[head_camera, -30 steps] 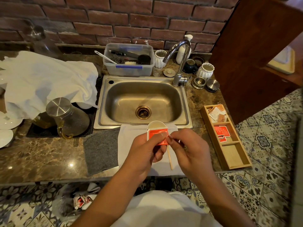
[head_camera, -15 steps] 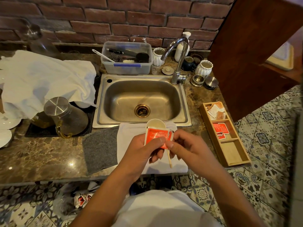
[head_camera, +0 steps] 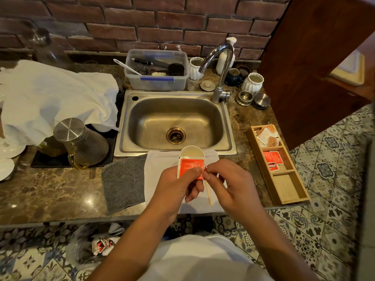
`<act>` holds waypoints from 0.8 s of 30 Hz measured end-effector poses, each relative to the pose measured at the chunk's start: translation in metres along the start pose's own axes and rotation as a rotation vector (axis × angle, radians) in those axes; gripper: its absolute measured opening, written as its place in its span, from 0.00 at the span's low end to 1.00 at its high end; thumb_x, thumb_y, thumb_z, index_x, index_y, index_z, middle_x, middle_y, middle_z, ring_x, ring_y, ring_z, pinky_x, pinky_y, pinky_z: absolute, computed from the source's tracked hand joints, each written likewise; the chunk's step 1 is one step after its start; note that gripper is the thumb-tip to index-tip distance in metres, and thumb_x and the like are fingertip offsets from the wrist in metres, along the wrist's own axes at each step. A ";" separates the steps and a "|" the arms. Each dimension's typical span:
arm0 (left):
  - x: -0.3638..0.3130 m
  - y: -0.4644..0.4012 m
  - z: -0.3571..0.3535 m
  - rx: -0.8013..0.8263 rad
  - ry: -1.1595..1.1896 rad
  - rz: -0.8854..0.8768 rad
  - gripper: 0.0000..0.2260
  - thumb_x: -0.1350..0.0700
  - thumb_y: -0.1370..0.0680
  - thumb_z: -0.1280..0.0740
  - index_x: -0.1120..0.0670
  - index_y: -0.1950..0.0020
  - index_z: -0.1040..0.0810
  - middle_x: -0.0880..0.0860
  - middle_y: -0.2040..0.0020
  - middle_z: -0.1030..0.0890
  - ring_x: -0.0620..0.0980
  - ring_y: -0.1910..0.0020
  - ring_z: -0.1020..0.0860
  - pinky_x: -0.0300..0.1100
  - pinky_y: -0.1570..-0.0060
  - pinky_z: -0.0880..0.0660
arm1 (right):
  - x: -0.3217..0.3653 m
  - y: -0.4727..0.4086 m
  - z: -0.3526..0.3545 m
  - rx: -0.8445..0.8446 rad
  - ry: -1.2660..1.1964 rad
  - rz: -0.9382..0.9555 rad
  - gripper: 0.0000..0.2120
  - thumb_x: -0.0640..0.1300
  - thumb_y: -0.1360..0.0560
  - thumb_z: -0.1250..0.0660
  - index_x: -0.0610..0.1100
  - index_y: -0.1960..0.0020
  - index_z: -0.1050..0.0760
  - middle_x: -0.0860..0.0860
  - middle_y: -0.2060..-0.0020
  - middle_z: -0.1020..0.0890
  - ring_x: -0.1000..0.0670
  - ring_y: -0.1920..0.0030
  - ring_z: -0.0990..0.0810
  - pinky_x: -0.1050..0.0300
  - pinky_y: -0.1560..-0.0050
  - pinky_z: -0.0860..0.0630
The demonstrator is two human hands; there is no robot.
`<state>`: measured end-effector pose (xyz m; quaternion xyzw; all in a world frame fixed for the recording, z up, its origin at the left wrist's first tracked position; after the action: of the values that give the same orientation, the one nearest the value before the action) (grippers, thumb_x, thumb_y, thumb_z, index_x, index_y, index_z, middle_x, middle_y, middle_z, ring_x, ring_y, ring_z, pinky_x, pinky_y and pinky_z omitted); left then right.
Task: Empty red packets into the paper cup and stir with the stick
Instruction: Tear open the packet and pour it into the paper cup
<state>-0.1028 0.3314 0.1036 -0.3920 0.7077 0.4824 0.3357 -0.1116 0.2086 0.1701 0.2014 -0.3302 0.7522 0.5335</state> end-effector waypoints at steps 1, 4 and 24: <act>0.002 0.000 -0.001 -0.001 0.022 0.019 0.12 0.58 0.20 0.34 0.56 0.62 0.18 0.56 0.71 0.22 0.48 0.75 0.29 0.37 0.77 0.35 | 0.002 0.001 0.001 -0.028 0.055 0.030 0.07 0.46 0.19 0.35 0.45 0.48 0.19 0.53 0.56 0.17 0.54 0.56 0.22 0.58 0.57 0.23; 0.005 0.000 -0.005 -0.003 0.054 0.050 0.13 0.58 0.20 0.34 0.56 0.64 0.18 0.56 0.70 0.22 0.49 0.75 0.29 0.37 0.77 0.36 | 0.002 0.005 0.004 -0.090 0.122 0.071 0.05 0.43 0.20 0.34 0.45 0.49 0.20 0.52 0.57 0.18 0.54 0.57 0.24 0.63 0.56 0.27; -0.001 0.000 0.001 0.099 -0.131 -0.029 0.11 0.51 0.20 0.33 0.57 0.56 0.18 0.58 0.67 0.20 0.50 0.72 0.27 0.41 0.71 0.32 | -0.026 0.000 -0.019 0.346 -0.519 -0.277 0.13 0.55 0.24 0.31 0.45 0.49 0.19 0.48 0.59 0.16 0.47 0.57 0.16 0.52 0.55 0.19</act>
<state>-0.1022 0.3329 0.1040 -0.3531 0.7014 0.4665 0.4071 -0.1014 0.2052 0.1397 0.5165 -0.2919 0.6412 0.4867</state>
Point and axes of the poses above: each hand's wrist, its own y-axis away from the middle knuckle, its own z-axis out of the back of the hand, x = y × z, the point moved 10 cm from there along -y, towards the middle knuckle
